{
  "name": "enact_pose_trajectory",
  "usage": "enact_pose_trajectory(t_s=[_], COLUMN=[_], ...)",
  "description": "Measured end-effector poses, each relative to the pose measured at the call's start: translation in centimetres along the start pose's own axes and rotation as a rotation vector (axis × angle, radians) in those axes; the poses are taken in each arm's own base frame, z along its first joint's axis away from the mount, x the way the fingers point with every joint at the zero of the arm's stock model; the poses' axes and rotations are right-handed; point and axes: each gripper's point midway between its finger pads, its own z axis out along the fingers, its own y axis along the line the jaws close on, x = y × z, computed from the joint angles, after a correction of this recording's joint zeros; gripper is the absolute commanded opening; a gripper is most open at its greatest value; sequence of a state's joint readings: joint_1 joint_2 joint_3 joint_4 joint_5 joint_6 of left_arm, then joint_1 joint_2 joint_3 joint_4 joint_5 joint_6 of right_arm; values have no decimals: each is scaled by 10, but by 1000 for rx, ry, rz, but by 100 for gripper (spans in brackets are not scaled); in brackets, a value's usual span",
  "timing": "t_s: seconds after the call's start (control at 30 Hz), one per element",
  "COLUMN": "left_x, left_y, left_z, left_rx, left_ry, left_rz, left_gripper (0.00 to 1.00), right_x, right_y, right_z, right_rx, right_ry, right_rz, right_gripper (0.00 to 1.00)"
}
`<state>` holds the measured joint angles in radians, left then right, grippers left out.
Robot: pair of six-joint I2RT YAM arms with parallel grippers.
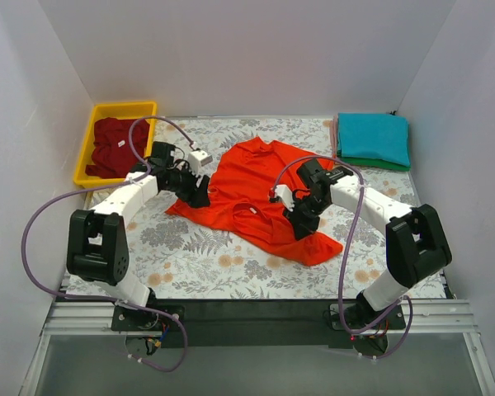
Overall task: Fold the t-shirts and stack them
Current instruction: Flatten the tshirt out
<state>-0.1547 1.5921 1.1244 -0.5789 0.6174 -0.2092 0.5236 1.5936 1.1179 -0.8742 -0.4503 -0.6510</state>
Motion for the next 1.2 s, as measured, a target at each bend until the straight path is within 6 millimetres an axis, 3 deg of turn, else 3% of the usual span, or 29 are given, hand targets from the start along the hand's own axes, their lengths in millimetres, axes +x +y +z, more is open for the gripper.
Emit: enact_pose_trajectory(t_s=[0.2,0.27,0.33,0.37,0.4,0.5,0.57,0.63,0.73,0.8,0.87,1.0,1.2], left_x=[23,29,35,38,41,56,70,83,96,101,109,131,162], left_y=[-37,-46,-55,-58,-61,-61,-61,-57,-48,-43,-40,-31,-9], left_z=[40,51,59,62,63,59,50,33,2,-16,-27,-44,-57], left_rx=[86,89,101,108,113,116,117,112,80,52,38,32,26], left_ry=[93,118,145,157,168,210,237,257,267,268,283,335,418], left_rz=[33,50,62,70,74,103,108,116,149,187,219,231,185], left_gripper=[61,51,30,10,4,0,0,0,0,0,0,0,0], right_x=[8,10,9,7,4,-6,-22,-45,-68,-64,-51,-9,4], right_y=[21,34,48,58,69,100,107,84,8,-45,-81,-110,-108], right_z=[12,18,24,27,31,33,22,3,-29,-34,-20,28,31], right_rx=[-65,-103,-147,-178,-211,-316,-366,-340,-191,-86,-25,11,60], right_ry=[27,40,46,48,46,37,4,-86,-208,-212,-159,28,78], right_rz=[-16,-31,-56,-73,-96,-142,-137,-97,1,85,152,270,298], right_gripper=[1,1,1,1,9,27,37,42,38,34,31,22,18])
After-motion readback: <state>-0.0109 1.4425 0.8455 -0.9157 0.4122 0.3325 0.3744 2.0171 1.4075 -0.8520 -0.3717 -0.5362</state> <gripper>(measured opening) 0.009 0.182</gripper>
